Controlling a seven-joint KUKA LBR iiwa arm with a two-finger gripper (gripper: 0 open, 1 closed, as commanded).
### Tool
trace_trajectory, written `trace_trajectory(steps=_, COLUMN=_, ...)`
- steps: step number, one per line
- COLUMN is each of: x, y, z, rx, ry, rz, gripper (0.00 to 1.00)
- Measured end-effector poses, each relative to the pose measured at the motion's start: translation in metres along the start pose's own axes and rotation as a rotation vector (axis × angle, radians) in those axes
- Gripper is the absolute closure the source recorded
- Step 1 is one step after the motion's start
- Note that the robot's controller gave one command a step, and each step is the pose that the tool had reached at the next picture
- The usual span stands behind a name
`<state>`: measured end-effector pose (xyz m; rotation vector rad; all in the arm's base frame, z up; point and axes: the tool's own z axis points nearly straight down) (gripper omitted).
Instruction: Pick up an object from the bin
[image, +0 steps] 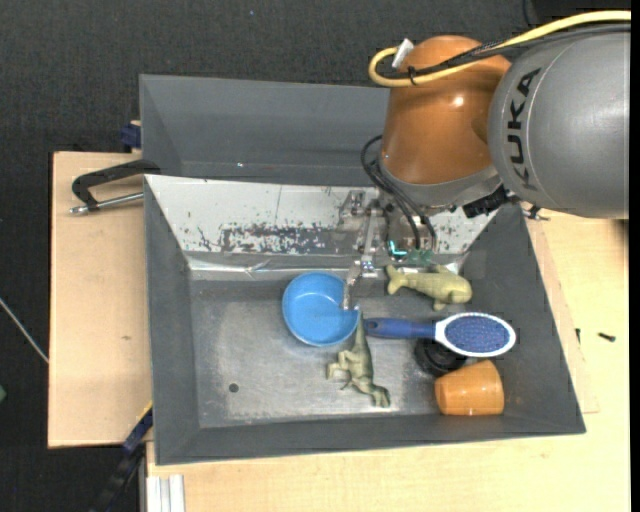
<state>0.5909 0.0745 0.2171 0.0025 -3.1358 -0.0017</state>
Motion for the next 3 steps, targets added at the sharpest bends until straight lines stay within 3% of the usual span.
trace_trajectory(steps=1, x=0.034, y=-0.014, z=0.138, rx=-0.002, ry=-0.006, rz=0.058, gripper=0.0)
trace_trajectory(steps=2, x=0.033, y=-0.012, z=0.133, rx=-0.006, ry=-0.011, rz=0.055, gripper=1.0)
trace_trajectory(steps=3, x=0.025, y=-0.011, z=0.002, rx=-0.003, ry=-0.02, rz=0.13, gripper=1.0)
